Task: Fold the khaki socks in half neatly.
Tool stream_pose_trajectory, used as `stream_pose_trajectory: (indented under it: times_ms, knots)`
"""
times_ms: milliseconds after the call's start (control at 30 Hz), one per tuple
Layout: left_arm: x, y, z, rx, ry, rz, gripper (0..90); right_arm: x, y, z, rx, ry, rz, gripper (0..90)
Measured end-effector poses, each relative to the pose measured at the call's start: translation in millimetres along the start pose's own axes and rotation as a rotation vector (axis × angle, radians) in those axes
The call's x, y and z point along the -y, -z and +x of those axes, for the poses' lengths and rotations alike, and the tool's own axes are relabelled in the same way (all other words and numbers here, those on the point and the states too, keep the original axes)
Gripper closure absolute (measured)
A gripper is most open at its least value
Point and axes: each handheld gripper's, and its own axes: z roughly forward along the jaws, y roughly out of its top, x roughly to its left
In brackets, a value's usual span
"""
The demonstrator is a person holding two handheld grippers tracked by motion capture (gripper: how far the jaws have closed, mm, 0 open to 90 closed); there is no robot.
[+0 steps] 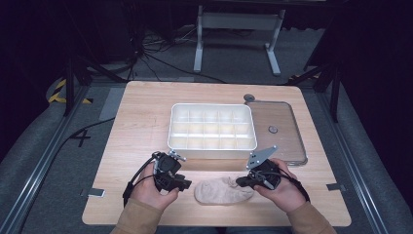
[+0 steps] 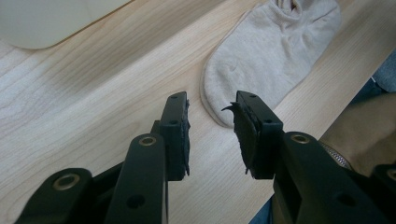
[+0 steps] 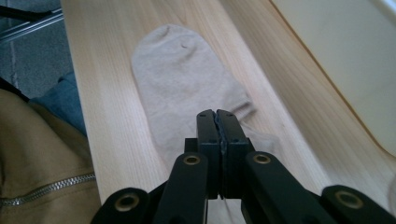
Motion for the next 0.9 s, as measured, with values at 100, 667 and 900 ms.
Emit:
stream_pose_trajectory:
  times_ms: [100, 667, 900]
  knots:
    - [0.0, -3.0, -1.1, 0.001, -0.001, -0.004, 65.4, -2.7, -6.9, 5.4, -0.007, 0.021, 0.002, 90.0]
    - [-1.6, -31.1, -8.4, 0.016, -0.002, 0.042, 62.7, -5.3, -40.2, 20.2, -0.050, 0.040, 0.009, 90.0]
    - [-0.3, -40.6, -6.1, 0.016, 0.011, 0.067, 62.1, -5.0, -52.0, 25.0, -0.058, 0.052, 0.030, 90.0]
